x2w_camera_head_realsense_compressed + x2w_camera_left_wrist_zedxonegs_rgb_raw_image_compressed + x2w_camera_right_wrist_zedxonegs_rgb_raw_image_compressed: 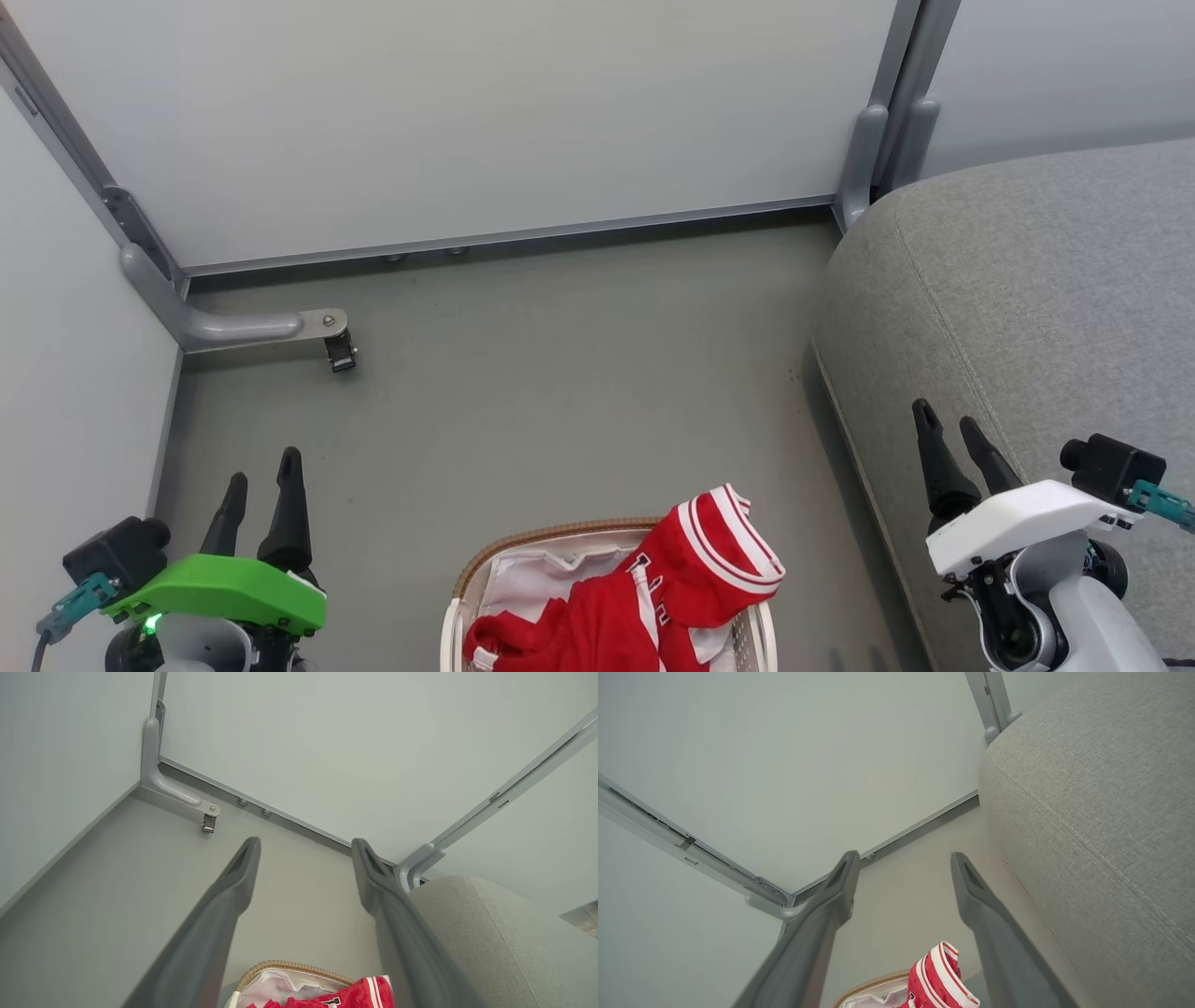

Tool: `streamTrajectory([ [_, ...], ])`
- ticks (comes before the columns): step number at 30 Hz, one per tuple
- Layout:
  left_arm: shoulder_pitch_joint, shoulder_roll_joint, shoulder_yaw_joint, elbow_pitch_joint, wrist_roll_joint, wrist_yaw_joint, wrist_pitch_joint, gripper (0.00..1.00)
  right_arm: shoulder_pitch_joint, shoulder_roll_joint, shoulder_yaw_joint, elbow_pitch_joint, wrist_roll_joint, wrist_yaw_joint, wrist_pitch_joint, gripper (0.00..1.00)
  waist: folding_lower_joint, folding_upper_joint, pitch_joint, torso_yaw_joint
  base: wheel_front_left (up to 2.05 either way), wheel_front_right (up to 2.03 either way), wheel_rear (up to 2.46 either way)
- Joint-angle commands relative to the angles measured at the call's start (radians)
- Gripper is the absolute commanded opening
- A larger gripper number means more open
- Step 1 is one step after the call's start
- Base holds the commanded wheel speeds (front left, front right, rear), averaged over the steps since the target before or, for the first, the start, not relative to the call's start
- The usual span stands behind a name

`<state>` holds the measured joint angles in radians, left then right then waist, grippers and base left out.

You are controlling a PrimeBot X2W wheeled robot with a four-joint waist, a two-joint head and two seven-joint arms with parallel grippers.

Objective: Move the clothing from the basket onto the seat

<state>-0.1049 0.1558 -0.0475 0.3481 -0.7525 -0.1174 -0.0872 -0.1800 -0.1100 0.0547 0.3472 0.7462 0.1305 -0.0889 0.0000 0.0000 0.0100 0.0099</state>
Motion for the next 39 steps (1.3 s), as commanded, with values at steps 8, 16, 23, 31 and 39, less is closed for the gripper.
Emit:
streamTrajectory([
  [8, -0.028, 0.029, -0.016, 0.003, 0.121, 0.012, -0.031, 1.0, -0.029, -0.009, 0.016, 0.01, -0.13, 0.0, -0.032, 1.0, 0.0, 0.0, 0.001, -0.001, 0.0, 0.0, 0.0],
  [16, -0.024, 0.04, -0.025, 0.017, 0.207, 0.012, -0.053, 1.0, -0.036, -0.009, 0.02, 0.037, -0.236, 0.0, -0.055, 1.0, 0.0, 0.0, 0.003, 0.0, 0.0, 0.0, 0.0],
  [23, -0.019, 0.04, -0.011, 0.021, 0.265, 0.008, -0.071, 1.0, -0.04, -0.006, 0.031, 0.046, -0.315, 0.0, -0.072, 1.0, 0.0, 0.0, 0.004, -0.001, 0.0, 0.0, 0.0],
  [31, -0.023, 0.045, -0.007, 0.028, 0.347, 0.001, -0.091, 1.0, -0.044, -0.005, 0.039, 0.059, -0.396, 0.0, -0.092, 1.0, 0.0, 0.0, 0.006, -0.001, 0.0, 0.0, 0.0],
  [39, -0.029, 0.046, -0.001, 0.035, 0.428, -0.003, -0.11, 1.0, -0.048, -0.006, 0.045, 0.07, -0.472, 0.0, -0.109, 1.0, 0.0, 0.0, 0.008, -0.002, 0.0, 0.0, 0.0],
])
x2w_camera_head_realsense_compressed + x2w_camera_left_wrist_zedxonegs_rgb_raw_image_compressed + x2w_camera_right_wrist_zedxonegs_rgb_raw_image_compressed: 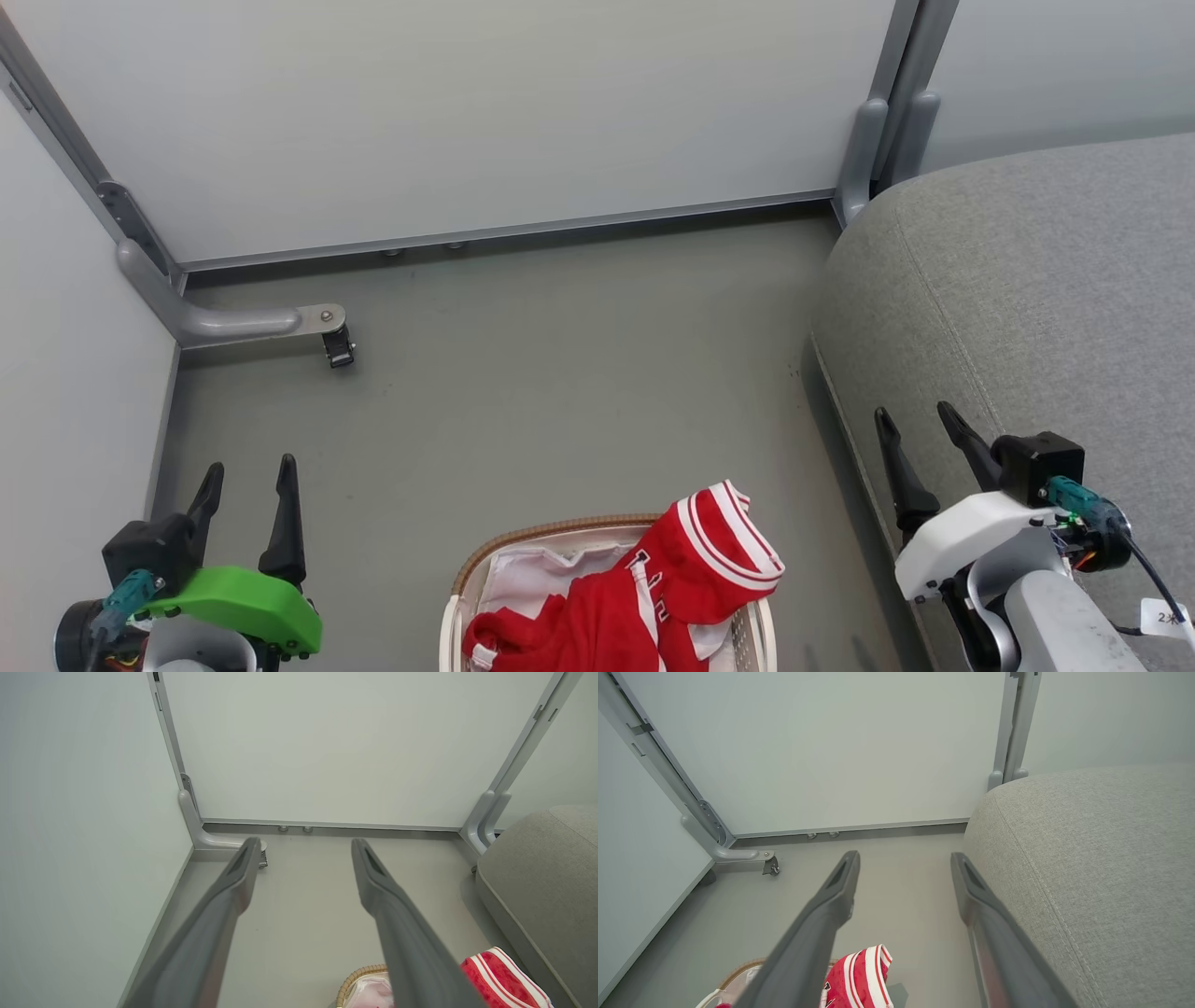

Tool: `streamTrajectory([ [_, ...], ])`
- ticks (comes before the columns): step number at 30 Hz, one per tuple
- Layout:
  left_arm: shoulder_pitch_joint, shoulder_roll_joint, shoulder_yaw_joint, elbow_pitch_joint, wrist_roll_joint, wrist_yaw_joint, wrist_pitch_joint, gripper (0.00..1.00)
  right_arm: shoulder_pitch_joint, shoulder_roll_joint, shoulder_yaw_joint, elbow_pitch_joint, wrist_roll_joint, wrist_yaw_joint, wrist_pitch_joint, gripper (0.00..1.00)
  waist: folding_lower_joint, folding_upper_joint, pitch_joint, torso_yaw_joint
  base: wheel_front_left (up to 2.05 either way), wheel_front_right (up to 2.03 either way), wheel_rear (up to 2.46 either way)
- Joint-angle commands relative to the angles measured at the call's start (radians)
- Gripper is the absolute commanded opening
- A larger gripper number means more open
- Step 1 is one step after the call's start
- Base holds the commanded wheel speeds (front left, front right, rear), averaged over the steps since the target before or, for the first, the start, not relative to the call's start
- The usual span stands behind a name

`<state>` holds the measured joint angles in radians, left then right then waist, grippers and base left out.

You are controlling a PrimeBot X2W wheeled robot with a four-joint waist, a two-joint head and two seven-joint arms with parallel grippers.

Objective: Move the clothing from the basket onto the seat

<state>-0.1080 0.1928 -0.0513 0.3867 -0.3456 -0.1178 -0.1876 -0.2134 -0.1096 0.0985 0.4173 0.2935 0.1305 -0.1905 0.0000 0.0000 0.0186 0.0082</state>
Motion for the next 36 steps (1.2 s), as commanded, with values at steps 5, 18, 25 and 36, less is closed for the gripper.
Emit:
streamTrajectory([
  [5, -0.027, 0.007, 0.007, 0.001, 0.063, -0.004, -0.02, 1.0, -0.016, -0.008, 0.004, 0.005, -0.068, 0.0, -0.018, 1.0, 0.0, 0.0, 0.0, 0.001, 0.0, 0.0, 0.0],
  [18, -0.034, -0.006, 0.02, 0.005, 0.157, -0.011, -0.046, 1.0, -0.039, 0.007, -0.017, 0.001, -0.173, 0.0, -0.044, 1.0, 0.0, 0.0, 0.034, -0.001, 0.0, 0.0, 0.0],
  [25, -0.067, -0.033, 0.029, -0.007, 0.184, -0.013, -0.059, 1.0, -0.067, 0.039, -0.065, -0.046, -0.234, 0.0, -0.056, 1.0, 0.0, 0.0, 0.138, -0.01, 0.0, 0.0, 0.0],
  [36, -0.184, -0.051, -0.174, 0.022, 0.162, -0.014, -0.079, 1.0, -0.181, 0.057, -0.044, -0.13, -0.305, 0.0, -0.076, 1.0, 0.0, 0.0, 0.423, -0.068, 0.0, 0.0, 0.0],
])
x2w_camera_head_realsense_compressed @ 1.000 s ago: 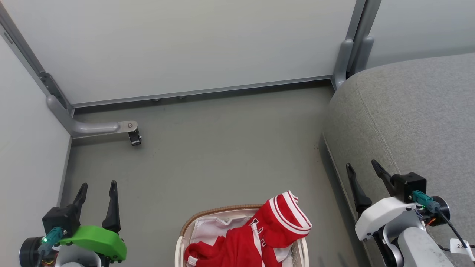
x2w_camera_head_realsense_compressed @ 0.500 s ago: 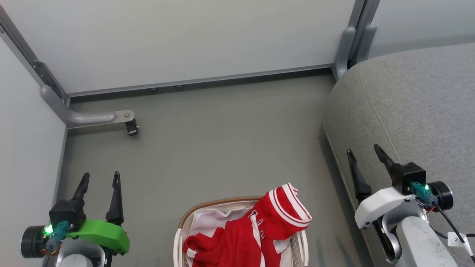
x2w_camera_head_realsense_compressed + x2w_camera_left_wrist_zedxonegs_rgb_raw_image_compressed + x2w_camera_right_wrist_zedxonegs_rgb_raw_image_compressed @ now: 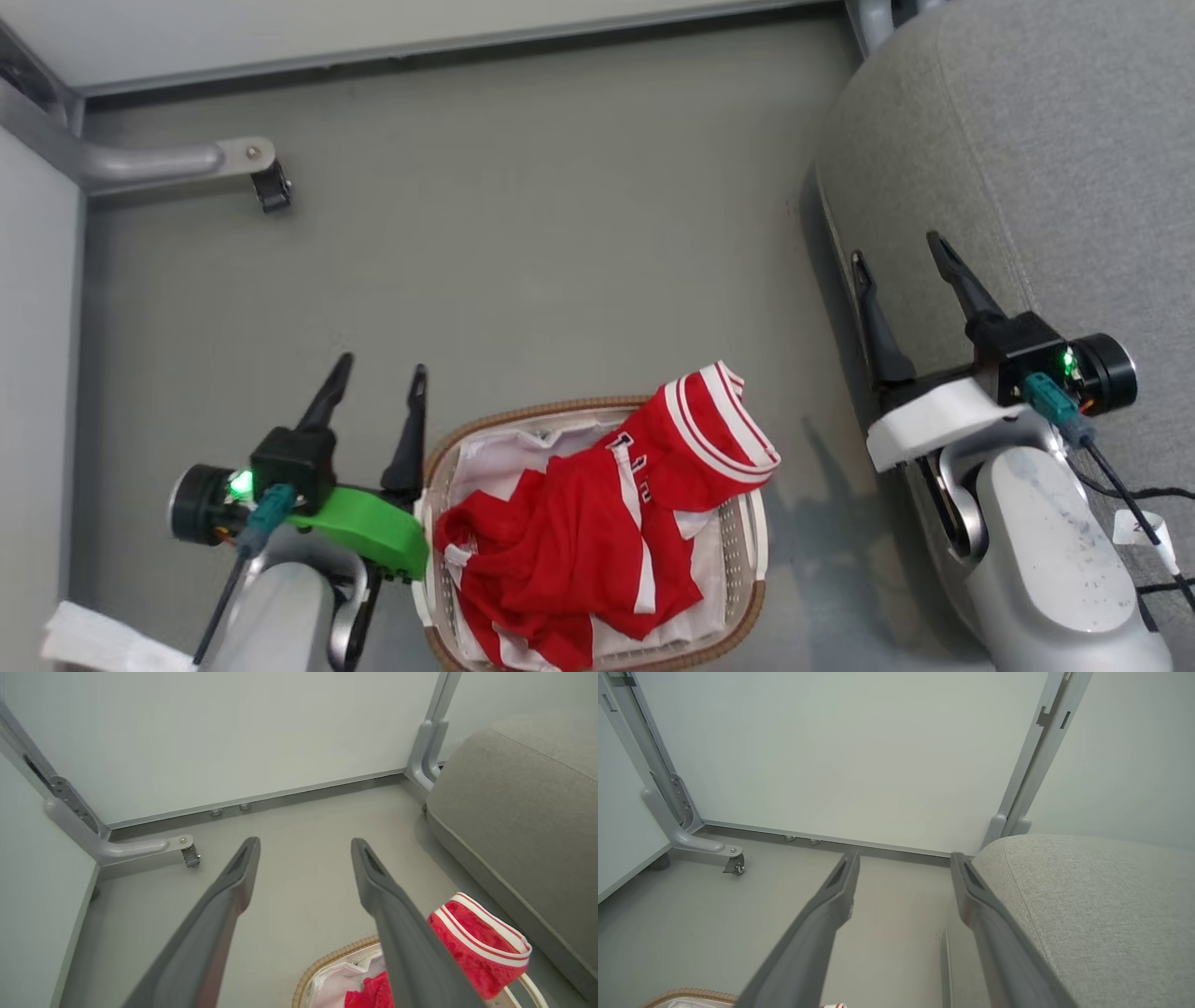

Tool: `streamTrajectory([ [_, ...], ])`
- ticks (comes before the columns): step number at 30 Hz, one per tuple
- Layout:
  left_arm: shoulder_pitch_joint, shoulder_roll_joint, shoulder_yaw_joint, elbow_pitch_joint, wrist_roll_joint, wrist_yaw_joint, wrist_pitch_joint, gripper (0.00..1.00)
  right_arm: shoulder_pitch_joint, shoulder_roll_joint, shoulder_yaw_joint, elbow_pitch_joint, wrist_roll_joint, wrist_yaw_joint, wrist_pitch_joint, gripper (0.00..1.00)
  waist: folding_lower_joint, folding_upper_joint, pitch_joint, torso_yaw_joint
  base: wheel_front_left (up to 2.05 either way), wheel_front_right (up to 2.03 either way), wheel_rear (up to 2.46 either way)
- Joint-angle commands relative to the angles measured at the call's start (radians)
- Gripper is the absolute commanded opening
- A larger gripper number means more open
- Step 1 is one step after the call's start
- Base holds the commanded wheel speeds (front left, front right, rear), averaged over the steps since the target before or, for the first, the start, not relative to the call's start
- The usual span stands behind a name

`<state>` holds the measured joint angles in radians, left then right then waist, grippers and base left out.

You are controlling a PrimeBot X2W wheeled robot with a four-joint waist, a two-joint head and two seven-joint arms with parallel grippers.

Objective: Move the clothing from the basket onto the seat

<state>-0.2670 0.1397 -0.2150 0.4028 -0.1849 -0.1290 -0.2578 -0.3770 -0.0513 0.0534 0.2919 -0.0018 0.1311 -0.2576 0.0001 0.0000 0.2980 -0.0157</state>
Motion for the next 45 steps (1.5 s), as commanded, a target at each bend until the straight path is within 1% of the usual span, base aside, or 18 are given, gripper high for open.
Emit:
streamTrajectory([
  [1, -0.036, 0.003, -0.033, 0.014, -0.003, -0.003, -0.011, 1.0, -0.028, -0.003, 0.008, -0.011, -0.01, -0.001, -0.009, 1.0, -0.0001, 0.0, 0.168, -0.053, 0.0, 0.0, 0.0],
  [7, -0.115, 0.001, -0.189, 0.112, -0.071, -0.003, -0.006, 1.0, -0.077, -0.002, 0.035, -0.044, 0.02, -0.001, -0.009, 1.0, -0.0001, 0.0, 0.283, -0.098, 0.0, 0.0, 0.0],
  [12, -0.18, 0.011, -0.287, 0.22, -0.106, -0.003, -0.006, 1.0, -0.099, -0.001, 0.05, -0.071, 0.028, -0.001, -0.008, 1.0, -0.0001, 0.0, 0.358, -0.127, 0.0, 0.0, 0.0],
  [14, -0.212, 0.023, -0.377, 0.256, -0.11, -0.003, -0.006, 1.0, -0.108, -0.001, 0.054, -0.08, 0.029, -0.001, -0.008, 1.0, -0.0001, 0.0, 0.39, -0.14, 0.0, 0.0, 0.0],
  [17, -0.272, 0.055, -0.441, 0.312, -0.141, -0.003, -0.006, 1.0, -0.124, 0.0, 0.069, -0.09, 0.024, -0.001, -0.008, 1.0, -0.0001, 0.0, 0.435, -0.158, 0.0, 0.0, 0.0],
  [21, -0.329, 0.07, -0.499, 0.373, -0.163, -0.003, -0.006, 1.0, -0.131, -0.001, 0.066, -0.106, 0.031, -0.001, -0.008, 1.0, -0.0001, 0.0, 0.48, -0.173, 0.0, 0.0, 0.0],
  [24, -0.359, 0.076, -0.541, 0.431, -0.176, -0.003, -0.006, 1.0, -0.131, -0.001, 0.066, -0.107, 0.038, -0.001, -0.008, 1.0, -0.0001, 0.0, 0.499, -0.183, 0.0, 0.0, 0.0],
  [26, -0.379, 0.078, -0.59, 0.463, -0.198, -0.003, -0.006, 1.0, -0.13, -0.001, 0.07, -0.107, 0.043, -0.001, -0.008, 1.0, -0.0001, 0.0, 0.508, -0.19, 0.0, 0.0, 0.0],
  [29, -0.408, 0.09, -0.646, 0.524, -0.237, -0.003, -0.006, 1.0, -0.124, -0.001, 0.071, -0.106, 0.053, -0.001, -0.008, 1.0, -0.0001, 0.0, 0.52, -0.202, 0.0, 0.0, 0.0],
  [33, -0.442, 0.081, -0.724, 0.601, -0.307, -0.003, -0.006, 1.0, -0.117, -0.001, 0.072, -0.108, 0.064, -0.001, -0.008, 1.0, -0.0001, 0.0, 0.533, -0.216, 0.0, 0.0, 0.0],
  [38, -0.476, 0.068, -0.821, 0.65, -0.386, -0.003, -0.006, 1.0, -0.112, -0.001, 0.072, -0.112, 0.077, -0.001, -0.008, 1.0, -0.0001, 0.0, 0.546, -0.228, 0.0, 0.0, 0.0],
  [41, -0.491, 0.069, -0.886, 0.677, -0.43, -0.003, 0.016, 1.0, -0.106, -0.001, 0.074, -0.115, 0.086, -0.001, -0.008, 1.0, -0.0001, 0.0, 0.55, -0.232, 0.0, 0.0, 0.0],
  [45, -0.507, 0.065, -0.925, 0.71, -0.495, -0.003, 0.048, 1.0, -0.103, -0.001, 0.079, -0.115, 0.092, -0.001, -0.008, 1.0, -0.0001, 0.0, 0.551, -0.235, 0.0, 0.0, 0.0],
])
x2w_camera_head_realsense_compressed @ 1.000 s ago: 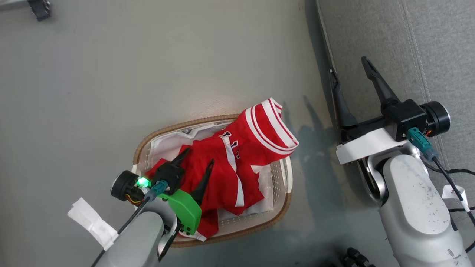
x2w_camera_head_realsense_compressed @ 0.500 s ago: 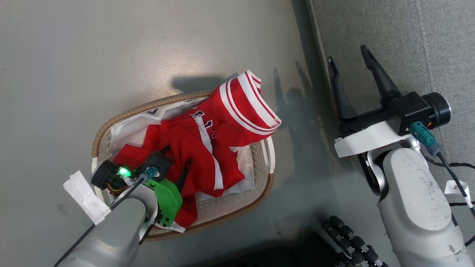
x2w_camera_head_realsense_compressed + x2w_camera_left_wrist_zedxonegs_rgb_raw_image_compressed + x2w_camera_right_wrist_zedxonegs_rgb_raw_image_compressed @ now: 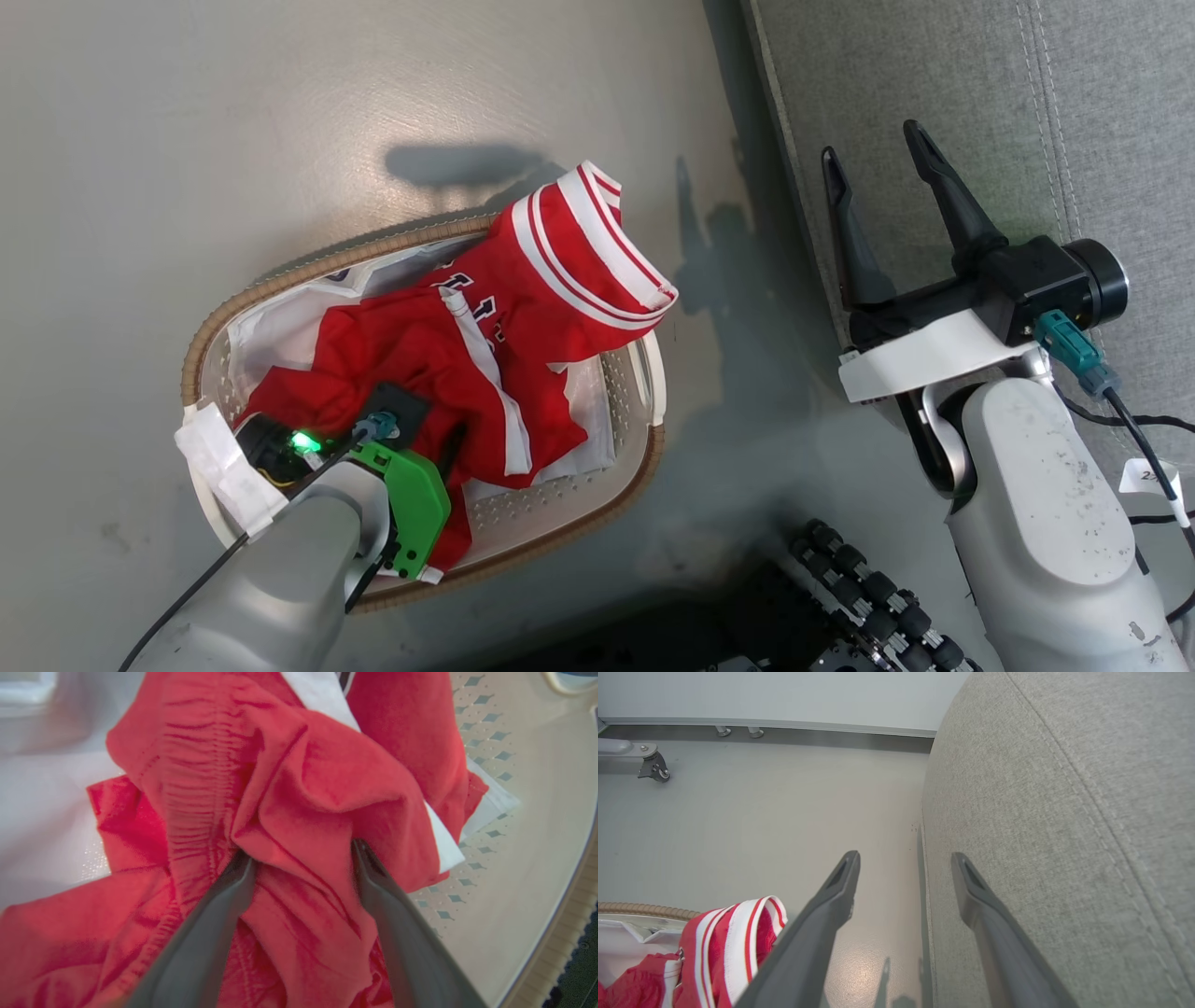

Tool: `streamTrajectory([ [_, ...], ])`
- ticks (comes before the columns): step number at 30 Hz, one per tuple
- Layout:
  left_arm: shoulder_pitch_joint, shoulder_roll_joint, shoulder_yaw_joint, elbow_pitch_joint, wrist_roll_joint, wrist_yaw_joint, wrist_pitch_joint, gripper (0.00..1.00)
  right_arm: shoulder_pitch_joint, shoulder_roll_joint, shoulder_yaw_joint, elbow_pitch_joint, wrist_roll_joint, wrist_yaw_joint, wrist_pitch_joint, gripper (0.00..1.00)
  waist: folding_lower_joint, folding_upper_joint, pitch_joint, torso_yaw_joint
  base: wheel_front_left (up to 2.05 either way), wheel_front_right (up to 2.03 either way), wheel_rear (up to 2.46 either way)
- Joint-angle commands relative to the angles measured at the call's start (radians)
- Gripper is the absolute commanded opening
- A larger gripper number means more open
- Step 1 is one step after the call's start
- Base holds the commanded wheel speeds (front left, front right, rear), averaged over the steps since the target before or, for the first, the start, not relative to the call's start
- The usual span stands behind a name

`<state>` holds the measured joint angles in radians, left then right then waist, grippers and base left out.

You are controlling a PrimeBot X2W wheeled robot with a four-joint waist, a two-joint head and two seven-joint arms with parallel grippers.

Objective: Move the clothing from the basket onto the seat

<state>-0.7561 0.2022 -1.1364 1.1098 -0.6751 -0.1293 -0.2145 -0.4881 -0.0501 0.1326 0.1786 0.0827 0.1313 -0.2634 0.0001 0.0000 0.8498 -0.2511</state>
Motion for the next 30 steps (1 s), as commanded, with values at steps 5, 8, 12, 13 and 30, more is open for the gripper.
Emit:
streamTrajectory([
  [5, -0.026, 0.006, -0.074, -0.023, -0.066, -0.002, 0.012, 0.0, 0.01, -0.002, 0.0, 0.013, 0.01, -0.001, -0.002, 1.0, -0.0001, 0.0, -0.019, 0.006, 0.0, 0.0, 0.0],
  [8, -0.017, 0.015, -0.1, -0.036, -0.106, -0.002, 0.026, 0.0, 0.01, -0.002, 0.005, 0.025, 0.007, -0.001, -0.002, 1.0, -0.0001, 0.0, -0.043, 0.008, 0.0, 0.0, 0.0],
  [12, 0.001, 0.018, -0.12, -0.048, -0.154, -0.002, 0.02, 0.0, 0.01, -0.003, 0.01, 0.036, -0.005, -0.001, -0.002, 1.0, -0.0001, 0.0, -0.098, 0.008, 0.0, 0.0, 0.0],
  [13, 0.007, 0.017, -0.124, -0.051, -0.163, -0.002, 0.019, 0.0, 0.013, -0.003, 0.011, 0.04, -0.006, -0.001, -0.002, 1.0, -0.0001, 0.0, -0.116, 0.009, 0.0, 0.0, 0.0],
  [30, 0.167, 0.006, -0.132, -0.187, -0.238, -0.002, -0.053, 0.0, 0.15, -0.003, -0.013, 0.149, -0.041, -0.001, -0.002, 1.0, -0.0001, 0.0, -0.548, 0.119, 0.0, 0.0, 0.0],
])
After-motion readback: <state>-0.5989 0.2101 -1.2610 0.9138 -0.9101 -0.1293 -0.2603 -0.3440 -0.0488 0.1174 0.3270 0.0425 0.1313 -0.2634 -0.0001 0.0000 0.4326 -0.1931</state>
